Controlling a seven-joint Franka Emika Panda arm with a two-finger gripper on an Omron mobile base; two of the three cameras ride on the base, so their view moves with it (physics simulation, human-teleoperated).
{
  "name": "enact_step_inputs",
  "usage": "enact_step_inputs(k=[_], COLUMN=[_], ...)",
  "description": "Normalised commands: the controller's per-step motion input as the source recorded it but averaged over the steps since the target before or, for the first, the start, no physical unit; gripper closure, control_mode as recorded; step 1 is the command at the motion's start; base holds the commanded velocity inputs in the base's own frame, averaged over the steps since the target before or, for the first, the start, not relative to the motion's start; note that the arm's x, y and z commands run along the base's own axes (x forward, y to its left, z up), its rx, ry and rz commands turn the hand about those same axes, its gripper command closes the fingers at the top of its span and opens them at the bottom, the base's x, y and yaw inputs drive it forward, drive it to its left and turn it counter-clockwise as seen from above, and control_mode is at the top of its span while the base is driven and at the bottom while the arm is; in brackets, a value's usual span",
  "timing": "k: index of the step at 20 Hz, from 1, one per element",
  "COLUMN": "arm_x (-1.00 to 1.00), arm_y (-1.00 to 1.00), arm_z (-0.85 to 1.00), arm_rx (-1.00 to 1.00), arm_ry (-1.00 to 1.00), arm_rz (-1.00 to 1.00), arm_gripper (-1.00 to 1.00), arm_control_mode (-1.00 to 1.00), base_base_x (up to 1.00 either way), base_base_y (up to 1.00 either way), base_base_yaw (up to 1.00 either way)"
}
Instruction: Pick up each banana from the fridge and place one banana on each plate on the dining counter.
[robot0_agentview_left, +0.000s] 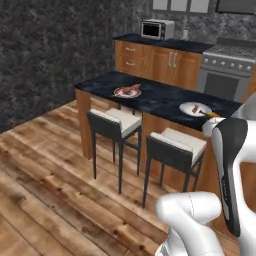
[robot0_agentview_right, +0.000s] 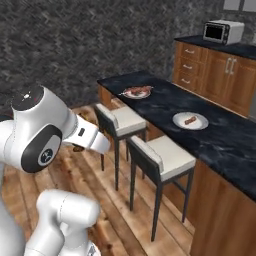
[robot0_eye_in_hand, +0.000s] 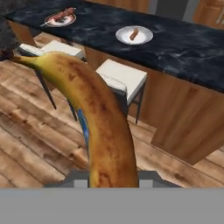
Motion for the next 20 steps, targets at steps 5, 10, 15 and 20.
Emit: enact_step_inputs(k=[5, 10, 15, 20], arm_x=[0.00, 0.00, 0.00, 0.00], arm_y=[0.00, 0.00, 0.00, 0.00], arm_z=[0.00, 0.00, 0.00, 0.00], arm_rx=[0.00, 0.00, 0.00, 0.00], arm_ry=[0.00, 0.00, 0.00, 0.00], arm_rz=[0.00, 0.00, 0.00, 0.00], arm_gripper=[1.00, 1.00, 1.00, 1.00], arm_control_mode=[1.00, 1.00, 1.00, 1.00], base_base_x=[0.81, 0.70, 0.56, 0.48], base_base_y=[0.94, 0.99, 1.00, 1.00], base_base_yaw=[-0.47, -0.45, -0.41, -0.40])
